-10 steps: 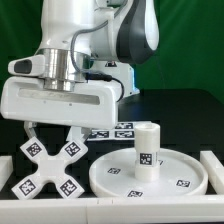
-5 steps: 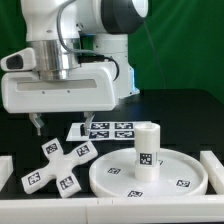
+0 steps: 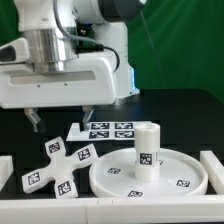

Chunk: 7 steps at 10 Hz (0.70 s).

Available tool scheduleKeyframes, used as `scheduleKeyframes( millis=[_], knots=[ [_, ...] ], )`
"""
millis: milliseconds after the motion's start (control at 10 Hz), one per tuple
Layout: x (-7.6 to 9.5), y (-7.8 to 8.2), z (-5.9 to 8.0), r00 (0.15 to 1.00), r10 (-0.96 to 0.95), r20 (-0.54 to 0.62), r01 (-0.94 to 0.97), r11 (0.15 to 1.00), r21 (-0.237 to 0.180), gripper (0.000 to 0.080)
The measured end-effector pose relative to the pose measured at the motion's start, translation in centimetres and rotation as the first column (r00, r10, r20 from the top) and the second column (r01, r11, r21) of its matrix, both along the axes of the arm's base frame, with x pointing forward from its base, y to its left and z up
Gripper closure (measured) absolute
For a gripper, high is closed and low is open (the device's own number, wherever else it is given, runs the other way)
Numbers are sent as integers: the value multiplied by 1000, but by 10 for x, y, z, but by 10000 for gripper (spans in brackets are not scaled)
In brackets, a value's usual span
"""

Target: Assemble round table

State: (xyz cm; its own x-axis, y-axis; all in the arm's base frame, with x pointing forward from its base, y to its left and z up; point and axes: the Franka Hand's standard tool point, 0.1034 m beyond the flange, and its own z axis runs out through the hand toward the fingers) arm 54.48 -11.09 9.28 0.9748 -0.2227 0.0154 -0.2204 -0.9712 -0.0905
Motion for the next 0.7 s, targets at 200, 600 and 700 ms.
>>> scheduleKeyframes(
  millis=[200, 600, 700],
  knots=[
    [20, -1, 3, 1000, 8, -13, -8, 1000, 13, 151],
    [18, -1, 1, 1000, 5, -20, -5, 1000, 15, 151],
    [17, 4, -1, 992, -75, -106, 80, 995, 51, 151]
  ],
)
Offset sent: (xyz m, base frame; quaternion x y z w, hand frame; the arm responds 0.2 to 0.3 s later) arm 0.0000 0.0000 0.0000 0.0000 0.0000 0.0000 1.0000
